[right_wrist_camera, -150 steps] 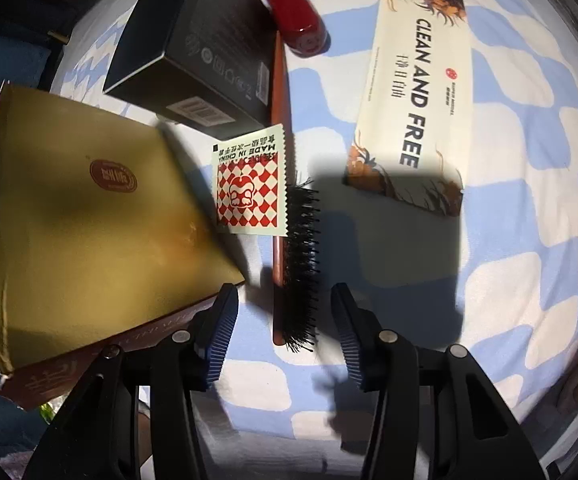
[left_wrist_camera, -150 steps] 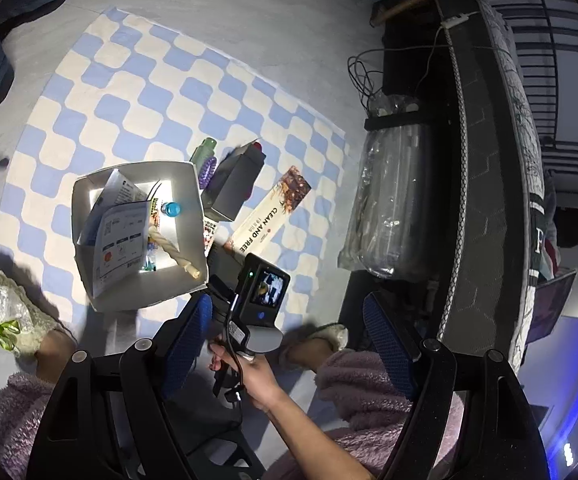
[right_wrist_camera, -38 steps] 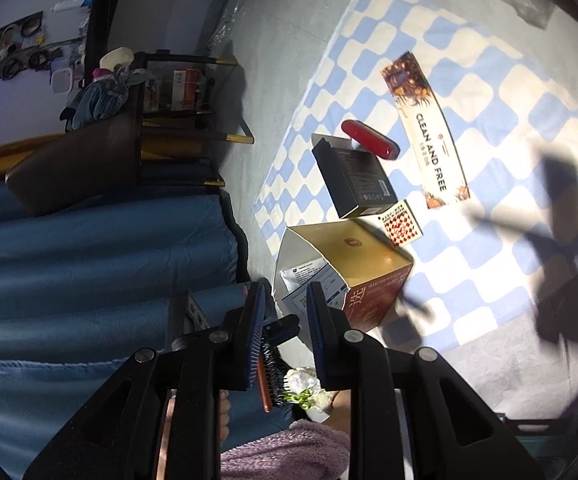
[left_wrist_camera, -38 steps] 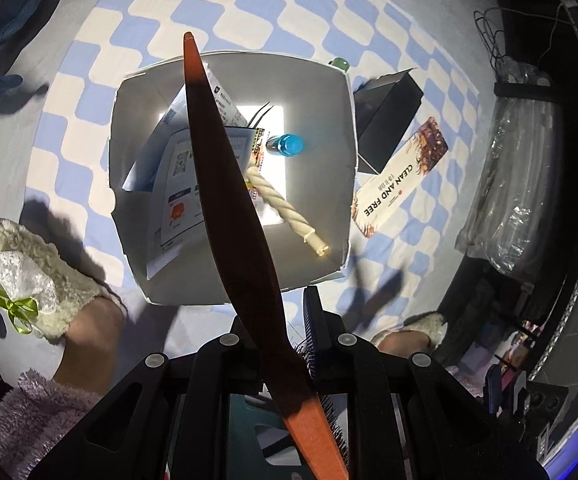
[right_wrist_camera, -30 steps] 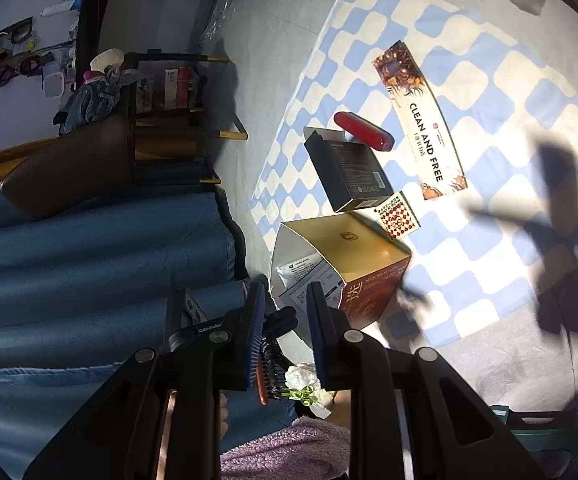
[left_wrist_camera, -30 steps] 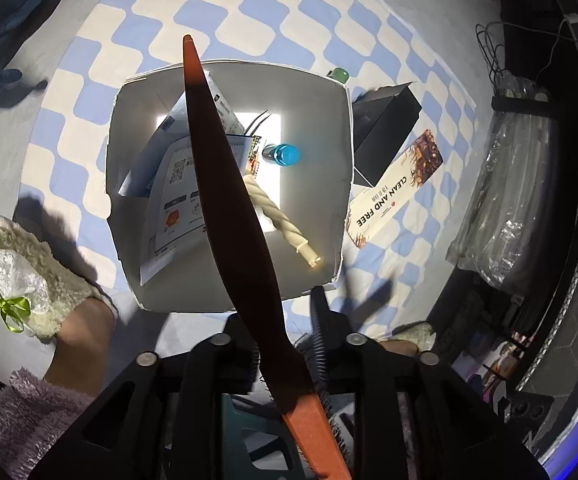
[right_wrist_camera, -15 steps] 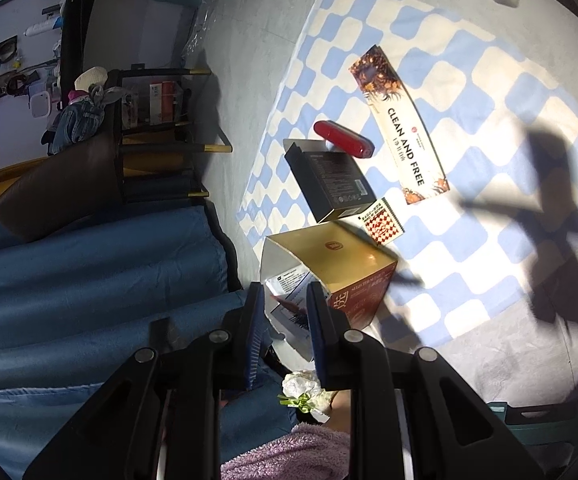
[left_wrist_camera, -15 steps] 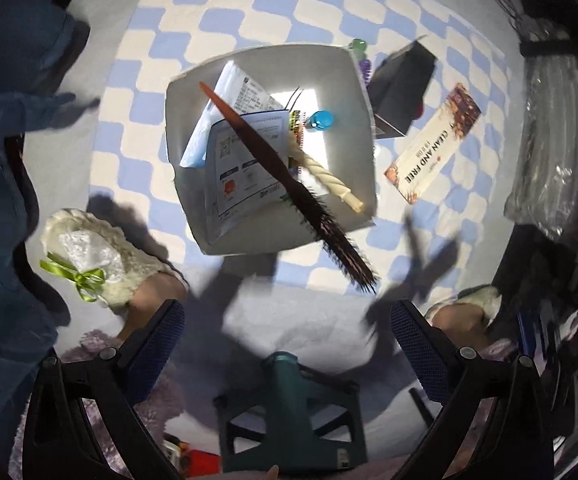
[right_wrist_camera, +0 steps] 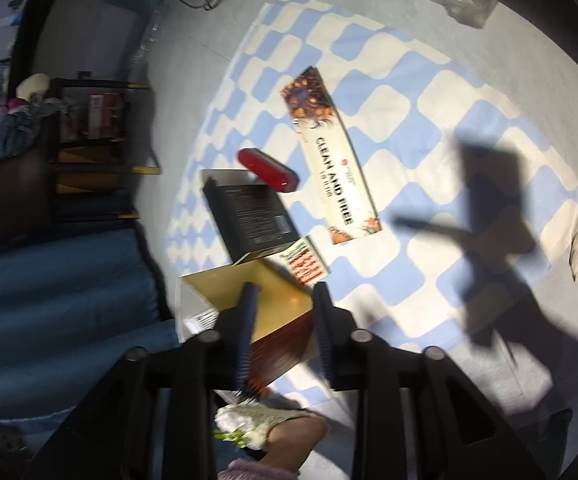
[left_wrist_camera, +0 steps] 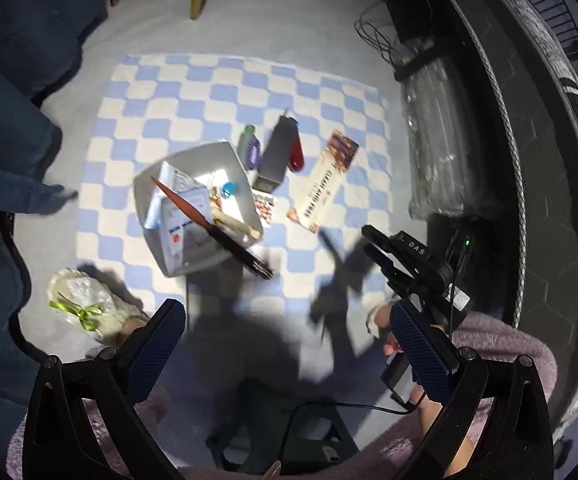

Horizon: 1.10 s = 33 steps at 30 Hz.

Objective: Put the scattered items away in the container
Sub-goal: 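Close the right gripper on the black rectangular box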

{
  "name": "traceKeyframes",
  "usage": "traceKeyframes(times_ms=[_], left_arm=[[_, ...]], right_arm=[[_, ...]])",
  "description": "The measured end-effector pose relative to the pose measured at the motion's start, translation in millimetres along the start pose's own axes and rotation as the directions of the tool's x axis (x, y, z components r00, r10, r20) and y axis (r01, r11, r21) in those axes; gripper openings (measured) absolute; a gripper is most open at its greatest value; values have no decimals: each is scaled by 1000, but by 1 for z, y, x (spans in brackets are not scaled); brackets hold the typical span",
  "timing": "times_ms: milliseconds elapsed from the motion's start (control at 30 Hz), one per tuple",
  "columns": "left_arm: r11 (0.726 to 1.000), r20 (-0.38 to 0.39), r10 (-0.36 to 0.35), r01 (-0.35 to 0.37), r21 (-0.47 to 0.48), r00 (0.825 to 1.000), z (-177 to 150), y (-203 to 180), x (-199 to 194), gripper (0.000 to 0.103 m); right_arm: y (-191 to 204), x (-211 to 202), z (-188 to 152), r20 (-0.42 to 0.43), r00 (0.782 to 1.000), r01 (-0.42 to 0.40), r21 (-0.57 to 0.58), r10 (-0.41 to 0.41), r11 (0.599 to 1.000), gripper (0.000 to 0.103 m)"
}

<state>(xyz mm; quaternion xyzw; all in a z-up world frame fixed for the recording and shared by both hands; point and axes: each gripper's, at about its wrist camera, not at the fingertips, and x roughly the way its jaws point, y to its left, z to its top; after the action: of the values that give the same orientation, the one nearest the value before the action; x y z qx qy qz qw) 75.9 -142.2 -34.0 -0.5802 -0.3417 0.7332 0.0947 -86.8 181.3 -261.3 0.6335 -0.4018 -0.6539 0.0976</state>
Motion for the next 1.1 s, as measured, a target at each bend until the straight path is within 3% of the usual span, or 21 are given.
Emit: traceKeyframes(times_ms=[100, 200, 267, 400, 667, 733, 833, 900, 1100], left_arm=[[999, 24, -18, 20, -46, 1000, 7, 16, -7, 103], [998, 40, -39, 41, -50, 998, 11, 24, -11, 103], [997, 43, -56, 58, -55, 998, 11, 27, -12, 103], [995, 50, -67, 70, -74, 997, 15, 27, -8, 103], [991, 22, -84, 86, -102, 996, 28, 24, -7, 103], [991, 12, -92, 93, -96, 996, 31, 21, -6, 103], [992, 3, -102, 102, -76, 995, 34, 15, -9, 103], [990, 5, -117, 117, -82, 993, 34, 17, -10, 103], [979, 22, -149, 151, -139, 989, 33, 35, -14, 103]], right_arm=[[2, 36, 15, -13, 996, 83, -53, -84, 995, 43], [10, 79, 27, -16, 977, 204, -183, -210, 962, 43], [14, 108, 35, -47, 965, 239, -234, -256, 943, 43], [32, 142, 44, -94, 963, 218, -278, -253, 935, 43], [110, 164, 39, -30, 964, 223, -453, -265, 863, 44], [129, 173, 32, -3, 950, 266, -517, -312, 814, 44], [146, 193, 23, 67, 910, 369, -583, -410, 724, 44], [149, 202, 22, 73, 914, 361, -600, -400, 714, 51], [164, 219, 19, 55, 903, 365, -623, -427, 692, 54]])
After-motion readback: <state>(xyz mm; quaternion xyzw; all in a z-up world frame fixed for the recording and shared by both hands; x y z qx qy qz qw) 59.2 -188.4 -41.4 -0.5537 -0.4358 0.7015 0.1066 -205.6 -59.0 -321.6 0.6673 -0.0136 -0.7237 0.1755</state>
